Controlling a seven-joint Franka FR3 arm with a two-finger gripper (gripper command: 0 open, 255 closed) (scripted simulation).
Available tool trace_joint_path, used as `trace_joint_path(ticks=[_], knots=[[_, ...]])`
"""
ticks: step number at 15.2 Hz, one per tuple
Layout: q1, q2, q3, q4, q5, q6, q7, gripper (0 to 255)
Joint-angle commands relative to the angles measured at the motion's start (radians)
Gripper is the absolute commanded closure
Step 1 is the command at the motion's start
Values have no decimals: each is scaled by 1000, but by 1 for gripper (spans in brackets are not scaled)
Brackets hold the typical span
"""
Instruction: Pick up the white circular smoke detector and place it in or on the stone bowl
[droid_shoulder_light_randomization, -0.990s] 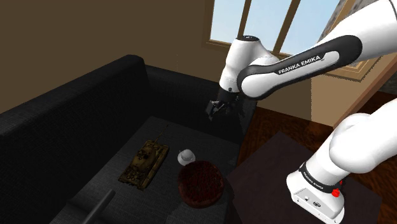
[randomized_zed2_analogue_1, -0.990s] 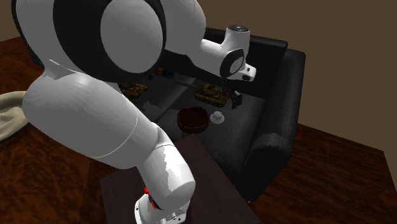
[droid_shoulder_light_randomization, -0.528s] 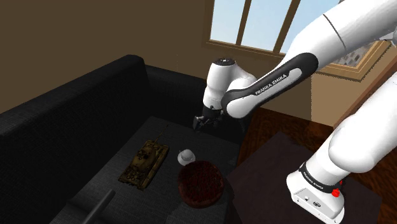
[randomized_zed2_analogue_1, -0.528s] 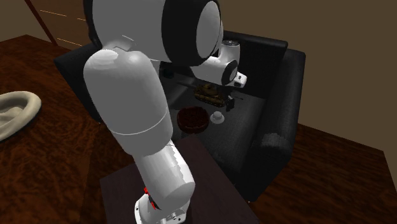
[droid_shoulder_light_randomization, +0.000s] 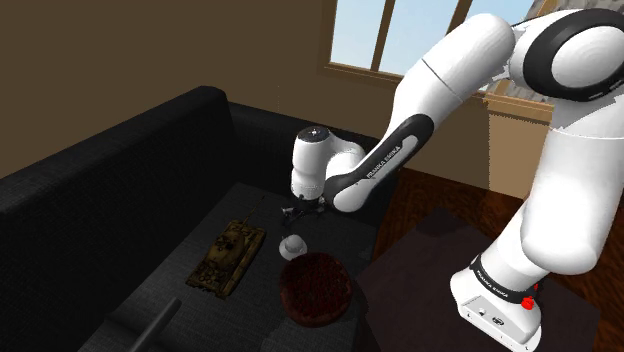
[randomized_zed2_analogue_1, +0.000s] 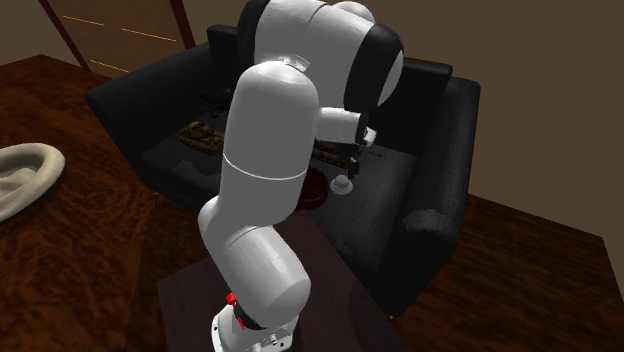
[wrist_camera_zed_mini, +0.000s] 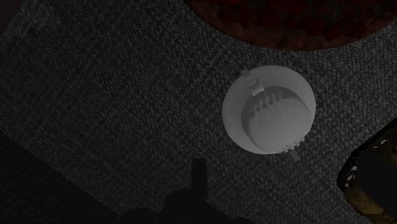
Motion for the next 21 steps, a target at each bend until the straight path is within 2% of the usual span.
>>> trace_joint_path(ticks=[1, 3, 10, 18, 19, 21], knots=[[50, 89, -33, 59, -56, 13, 69, 0], [81, 142, -54, 101, -78, 15, 99, 0], [121, 238, -109, 130, -135, 82, 140, 0], [121, 238, -109, 130, -135, 82, 139, 0], [121, 238, -109, 130, -135, 82, 139, 255], [121, 238, -109, 130, -135, 82, 139, 255]])
